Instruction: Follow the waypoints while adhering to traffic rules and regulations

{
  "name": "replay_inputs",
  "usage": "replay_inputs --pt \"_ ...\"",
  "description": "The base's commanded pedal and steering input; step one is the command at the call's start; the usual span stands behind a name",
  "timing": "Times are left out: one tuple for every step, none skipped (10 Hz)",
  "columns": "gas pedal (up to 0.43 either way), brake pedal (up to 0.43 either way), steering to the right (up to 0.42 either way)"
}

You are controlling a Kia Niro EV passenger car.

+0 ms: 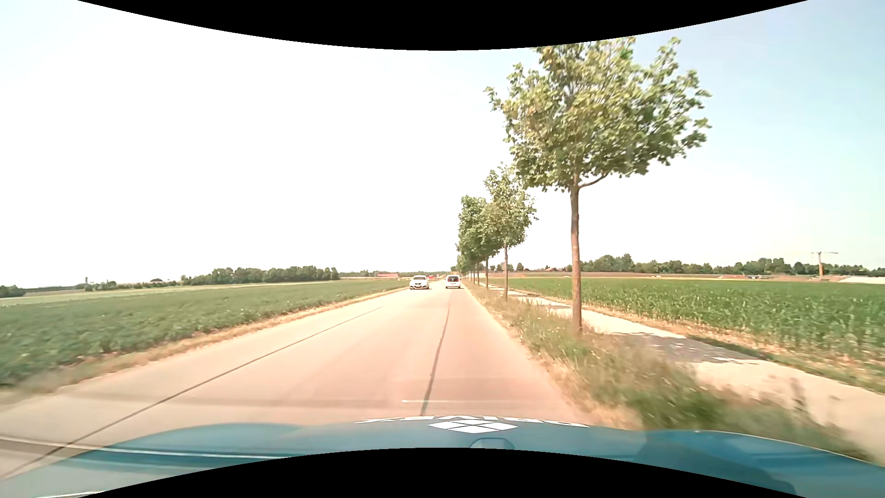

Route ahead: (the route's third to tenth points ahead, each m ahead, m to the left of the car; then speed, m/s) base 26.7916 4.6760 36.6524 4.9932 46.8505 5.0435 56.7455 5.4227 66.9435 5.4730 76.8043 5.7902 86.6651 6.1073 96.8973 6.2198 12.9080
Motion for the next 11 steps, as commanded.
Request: replay_inputs --pt "0.098 0.000 -0.007" --pt "0.098 0.000 -0.007" --pt "0.098 0.000 -0.007" --pt "0.098 0.000 -0.006" --pt "0.098 0.000 -0.006" --pt "0.098 0.000 -0.005" --pt "0.098 0.000 -0.004" --pt "0.098 0.000 -0.004" --pt "0.098 0.000 -0.004" --pt "0.098 0.000 -0.003" --pt "0.098 0.000 -0.002"
